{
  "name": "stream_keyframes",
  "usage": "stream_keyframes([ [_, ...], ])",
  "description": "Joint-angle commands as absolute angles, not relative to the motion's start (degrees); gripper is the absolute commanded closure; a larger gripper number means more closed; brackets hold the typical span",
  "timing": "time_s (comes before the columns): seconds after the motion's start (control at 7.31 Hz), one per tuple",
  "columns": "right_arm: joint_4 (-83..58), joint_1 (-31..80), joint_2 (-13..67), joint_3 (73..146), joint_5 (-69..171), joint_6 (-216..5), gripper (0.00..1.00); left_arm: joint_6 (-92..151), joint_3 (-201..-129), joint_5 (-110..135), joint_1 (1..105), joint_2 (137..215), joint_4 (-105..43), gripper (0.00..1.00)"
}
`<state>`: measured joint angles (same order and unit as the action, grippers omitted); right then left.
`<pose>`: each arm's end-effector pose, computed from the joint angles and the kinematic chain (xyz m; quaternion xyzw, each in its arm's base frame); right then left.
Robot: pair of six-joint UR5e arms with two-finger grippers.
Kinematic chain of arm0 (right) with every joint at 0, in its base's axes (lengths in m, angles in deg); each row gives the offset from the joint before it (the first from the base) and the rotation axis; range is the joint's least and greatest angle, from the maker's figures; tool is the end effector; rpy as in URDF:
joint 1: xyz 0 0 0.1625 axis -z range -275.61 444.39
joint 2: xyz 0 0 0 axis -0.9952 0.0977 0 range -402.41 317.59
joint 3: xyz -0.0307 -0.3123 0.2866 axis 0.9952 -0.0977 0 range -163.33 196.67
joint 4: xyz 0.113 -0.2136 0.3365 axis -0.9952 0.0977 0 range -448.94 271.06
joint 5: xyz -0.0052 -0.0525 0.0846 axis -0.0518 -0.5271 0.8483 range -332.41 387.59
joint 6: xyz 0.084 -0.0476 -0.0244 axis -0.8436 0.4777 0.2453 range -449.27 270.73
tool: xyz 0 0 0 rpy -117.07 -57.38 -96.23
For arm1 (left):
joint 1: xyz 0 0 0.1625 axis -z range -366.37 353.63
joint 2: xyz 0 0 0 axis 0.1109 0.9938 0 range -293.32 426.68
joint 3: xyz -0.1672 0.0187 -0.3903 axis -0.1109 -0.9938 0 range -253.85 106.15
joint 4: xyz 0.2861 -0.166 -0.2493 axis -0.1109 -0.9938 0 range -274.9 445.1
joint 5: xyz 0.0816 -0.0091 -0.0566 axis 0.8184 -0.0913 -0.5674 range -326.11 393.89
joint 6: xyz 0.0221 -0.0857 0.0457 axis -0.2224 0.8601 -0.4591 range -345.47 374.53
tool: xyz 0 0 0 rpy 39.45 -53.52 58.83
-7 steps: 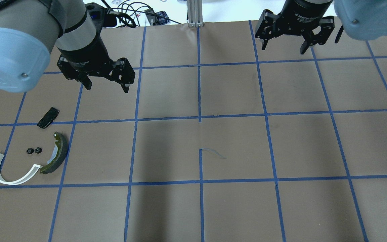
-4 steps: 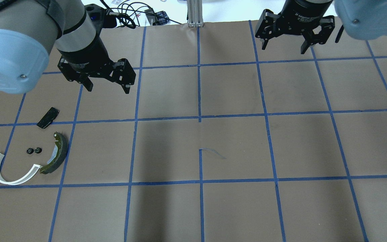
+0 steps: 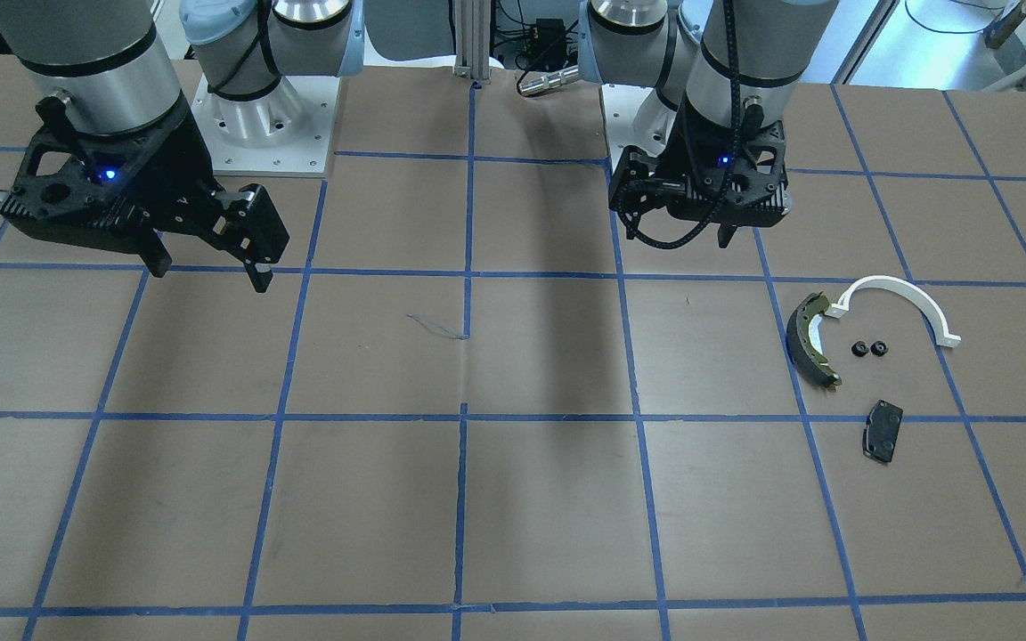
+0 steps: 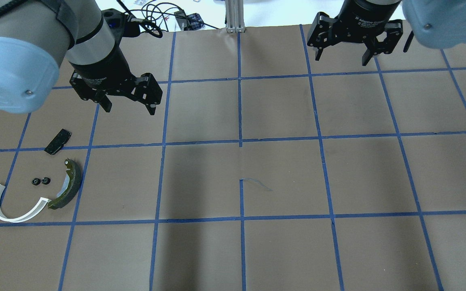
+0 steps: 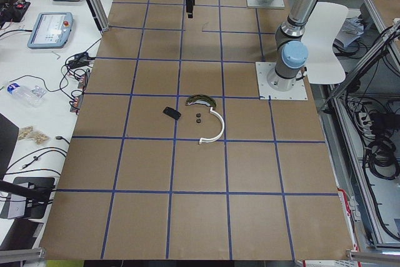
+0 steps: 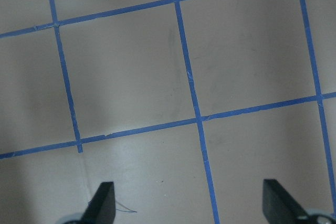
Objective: Place bearing gear from tray to pile
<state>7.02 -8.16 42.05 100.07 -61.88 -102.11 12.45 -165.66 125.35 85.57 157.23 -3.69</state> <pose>0.1583 -0.5379 0.5062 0.0892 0.9941 -0.0601 0.0127 -0.1472 -0.4889 0.4698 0.0351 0.9993 0.0100 0.0128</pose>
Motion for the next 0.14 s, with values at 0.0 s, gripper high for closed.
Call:
stream_keyframes([
  [0.0,7.0,-8.2,42.1,100.1,-62.0,-102.1,0.0,12.2,-166.2,125.5,85.0,156.8,-3.9,0.0],
])
